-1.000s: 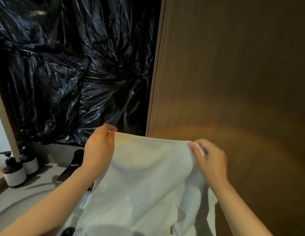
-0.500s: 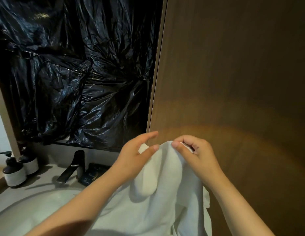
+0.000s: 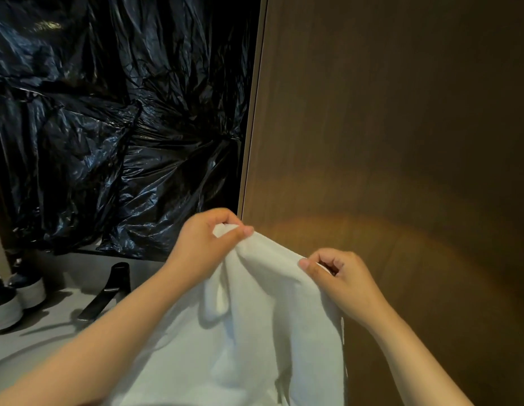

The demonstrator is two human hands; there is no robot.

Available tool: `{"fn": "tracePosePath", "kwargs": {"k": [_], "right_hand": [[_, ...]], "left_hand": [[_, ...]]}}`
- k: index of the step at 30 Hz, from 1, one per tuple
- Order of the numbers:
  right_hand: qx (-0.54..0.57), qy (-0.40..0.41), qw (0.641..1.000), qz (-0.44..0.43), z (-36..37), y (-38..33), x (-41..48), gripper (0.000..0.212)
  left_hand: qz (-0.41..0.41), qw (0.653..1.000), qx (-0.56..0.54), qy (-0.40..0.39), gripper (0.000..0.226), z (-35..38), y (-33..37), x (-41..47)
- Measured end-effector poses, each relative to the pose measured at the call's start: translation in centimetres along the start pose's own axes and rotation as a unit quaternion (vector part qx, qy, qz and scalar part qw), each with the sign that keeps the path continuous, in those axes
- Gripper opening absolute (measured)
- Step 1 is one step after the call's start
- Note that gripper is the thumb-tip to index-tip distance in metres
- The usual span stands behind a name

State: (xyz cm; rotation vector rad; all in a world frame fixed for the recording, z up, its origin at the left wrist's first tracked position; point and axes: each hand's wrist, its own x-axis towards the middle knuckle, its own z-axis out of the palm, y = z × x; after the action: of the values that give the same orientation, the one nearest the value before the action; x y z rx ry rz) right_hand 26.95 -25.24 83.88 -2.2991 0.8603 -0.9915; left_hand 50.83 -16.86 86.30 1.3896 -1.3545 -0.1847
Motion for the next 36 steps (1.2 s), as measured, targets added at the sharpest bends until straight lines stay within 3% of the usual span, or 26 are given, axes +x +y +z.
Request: {"fn": "tracePosePath", "kwargs": {"k": [4, 6, 12, 17, 20, 23, 27, 31, 36], "right_hand": [[-0.066, -0.061, 0.994, 0.056, -0.3, 3.2, -1.8, 0.042], [-0.052, -0.025, 0.997, 0.058, -0.2, 4.1, -2.5, 0.039], [-0.010, 0.185, 0.983, -0.017, -2.4, 0.7, -0.3, 0.029], [-0.035, 0.180, 0.979, -0.086, -3.2, -1.6, 1.0, 0.030], [-0.159, 0.068, 0.985, 0.011, -2.2, 0.9, 0.7, 0.040], [-0.193, -0.006, 0.977, 0.090, -0.7, 3.7, -1.3, 0.043], [-0.141, 0.042, 0.986, 0.075, -0.2, 3.3, -2.4, 0.030], [-0.104, 0.063, 0.993, 0.012, 0.2, 0.7, -2.0, 0.021], [-0.092, 0.060, 0.991, -0.077, 0.3, -1.6, -1.5, 0.018]], "left_hand": [[0.011, 0.995, 0.073, 0.071, 0.016, -1.4, -1.0, 0.8], [0.012, 0.993, 0.092, 0.067, 0.014, -1.2, -1.8, 0.6], [0.034, 0.986, 0.130, 0.103, 0.012, -0.6, -2.0, 0.9], [0.038, 0.973, 0.153, 0.167, 0.015, -0.7, -2.0, 1.4], [-0.020, 0.973, 0.184, 0.135, 0.016, -0.5, -3.9, 0.6], [-0.069, 0.967, 0.216, 0.112, 0.017, -0.2, -5.6, -0.5], [-0.056, 0.966, 0.243, 0.071, 0.022, 0.1, -5.2, -1.0], [0.038, 0.979, 0.189, 0.071, 0.024, 0.7, -2.7, -2.3], [0.088, 0.991, 0.087, -0.055, 0.033, 2.6, 0.0, -3.5]]}}
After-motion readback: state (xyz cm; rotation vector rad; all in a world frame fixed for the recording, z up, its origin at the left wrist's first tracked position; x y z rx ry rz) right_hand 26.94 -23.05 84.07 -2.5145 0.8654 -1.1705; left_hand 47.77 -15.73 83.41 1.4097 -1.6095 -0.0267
